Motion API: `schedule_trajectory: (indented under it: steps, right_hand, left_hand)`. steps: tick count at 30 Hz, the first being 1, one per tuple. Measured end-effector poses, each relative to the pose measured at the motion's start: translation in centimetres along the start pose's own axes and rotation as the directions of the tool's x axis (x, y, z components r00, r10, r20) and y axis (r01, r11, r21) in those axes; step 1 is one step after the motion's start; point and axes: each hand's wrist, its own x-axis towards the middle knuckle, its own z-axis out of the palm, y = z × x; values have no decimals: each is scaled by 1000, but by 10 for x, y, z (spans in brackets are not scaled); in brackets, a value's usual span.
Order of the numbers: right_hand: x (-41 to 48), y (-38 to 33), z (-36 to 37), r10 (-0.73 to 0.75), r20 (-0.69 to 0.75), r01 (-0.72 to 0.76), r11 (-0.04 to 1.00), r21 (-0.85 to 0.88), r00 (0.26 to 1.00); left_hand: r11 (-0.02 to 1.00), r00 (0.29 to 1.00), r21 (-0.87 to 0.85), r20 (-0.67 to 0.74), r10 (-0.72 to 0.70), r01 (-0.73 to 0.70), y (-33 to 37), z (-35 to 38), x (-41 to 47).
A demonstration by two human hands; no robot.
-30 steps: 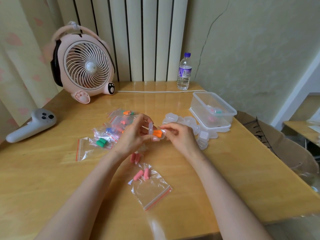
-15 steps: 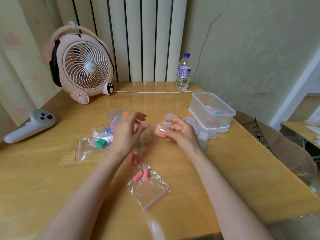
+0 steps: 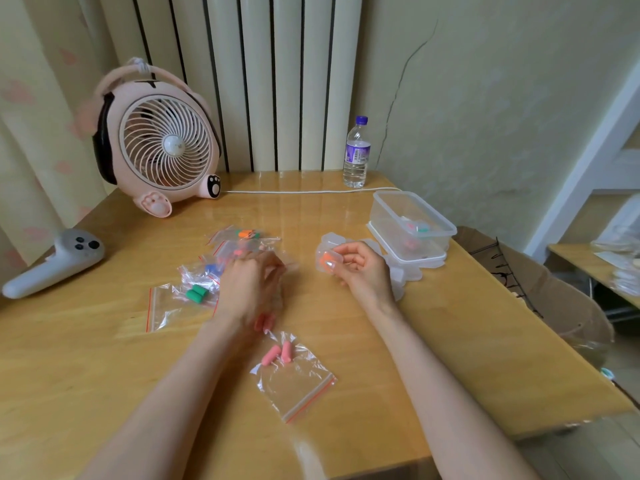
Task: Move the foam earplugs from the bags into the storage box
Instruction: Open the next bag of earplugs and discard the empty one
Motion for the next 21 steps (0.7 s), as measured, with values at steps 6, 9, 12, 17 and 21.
schedule_trajectory:
  steps: [6,9,12,17,21]
  right_hand:
    - [12,-14,-19,57,-193,-53,998,25,980]
    - [27,-19,-42,34,-332,-41,999,-13,943]
    - [55,-22,-71,14,-470,-31,999,-27,882]
    - [95,-25,-109,108,-385,-196,961,-196,916]
    - [56,-48,-111,94,-139,-116,980,-162,986]
  left_hand:
    - [975,994,-200,-71,81,-94,40,-11,8]
    - [972,998,-229,-26,49,-54,52,-16,15]
    - [960,997,-272,25,70,-60,60,-18,18]
    - [948,991,-316,110,82,-44,69,-12,15]
    - [884,975,-467,192,112,-9,89,-8,7]
